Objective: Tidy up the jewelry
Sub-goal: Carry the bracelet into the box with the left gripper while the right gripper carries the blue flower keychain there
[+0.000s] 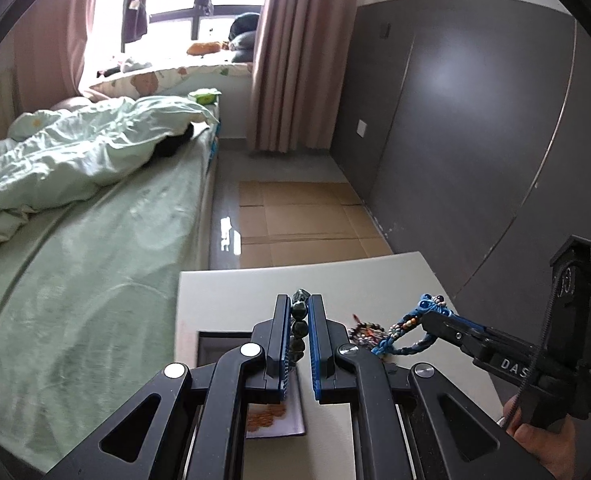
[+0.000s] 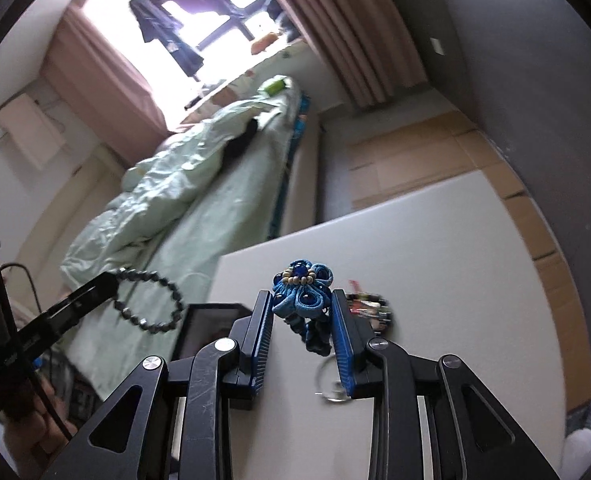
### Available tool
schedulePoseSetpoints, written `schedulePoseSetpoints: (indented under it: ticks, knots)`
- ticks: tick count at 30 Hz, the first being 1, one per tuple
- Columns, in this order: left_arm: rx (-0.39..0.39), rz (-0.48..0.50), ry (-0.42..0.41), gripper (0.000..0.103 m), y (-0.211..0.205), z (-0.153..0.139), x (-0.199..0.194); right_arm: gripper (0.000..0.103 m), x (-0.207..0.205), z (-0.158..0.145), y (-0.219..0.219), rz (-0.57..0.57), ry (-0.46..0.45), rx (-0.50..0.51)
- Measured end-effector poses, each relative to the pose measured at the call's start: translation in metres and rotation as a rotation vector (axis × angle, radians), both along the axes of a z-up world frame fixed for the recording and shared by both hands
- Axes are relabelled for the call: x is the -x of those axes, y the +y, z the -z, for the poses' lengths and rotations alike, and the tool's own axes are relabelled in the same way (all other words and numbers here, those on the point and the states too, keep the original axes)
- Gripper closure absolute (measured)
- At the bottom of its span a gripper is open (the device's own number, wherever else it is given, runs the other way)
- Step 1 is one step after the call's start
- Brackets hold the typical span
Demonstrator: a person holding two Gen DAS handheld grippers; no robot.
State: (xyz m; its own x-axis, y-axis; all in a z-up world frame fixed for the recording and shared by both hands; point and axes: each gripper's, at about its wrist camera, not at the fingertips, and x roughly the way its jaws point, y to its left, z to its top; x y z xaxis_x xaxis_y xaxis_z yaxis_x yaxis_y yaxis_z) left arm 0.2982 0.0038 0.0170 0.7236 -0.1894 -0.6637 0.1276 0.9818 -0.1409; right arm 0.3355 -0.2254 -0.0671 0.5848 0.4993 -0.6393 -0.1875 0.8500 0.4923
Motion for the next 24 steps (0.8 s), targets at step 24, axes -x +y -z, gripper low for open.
schedulePoseSetpoints:
  ticks: [24]
  knots:
    - [0.008, -0.109, -0.004, 0.094, 0.072, -0.010, 0.023, 0.041, -0.011, 0.038, 0.124, -0.304, 0.165, -0.135]
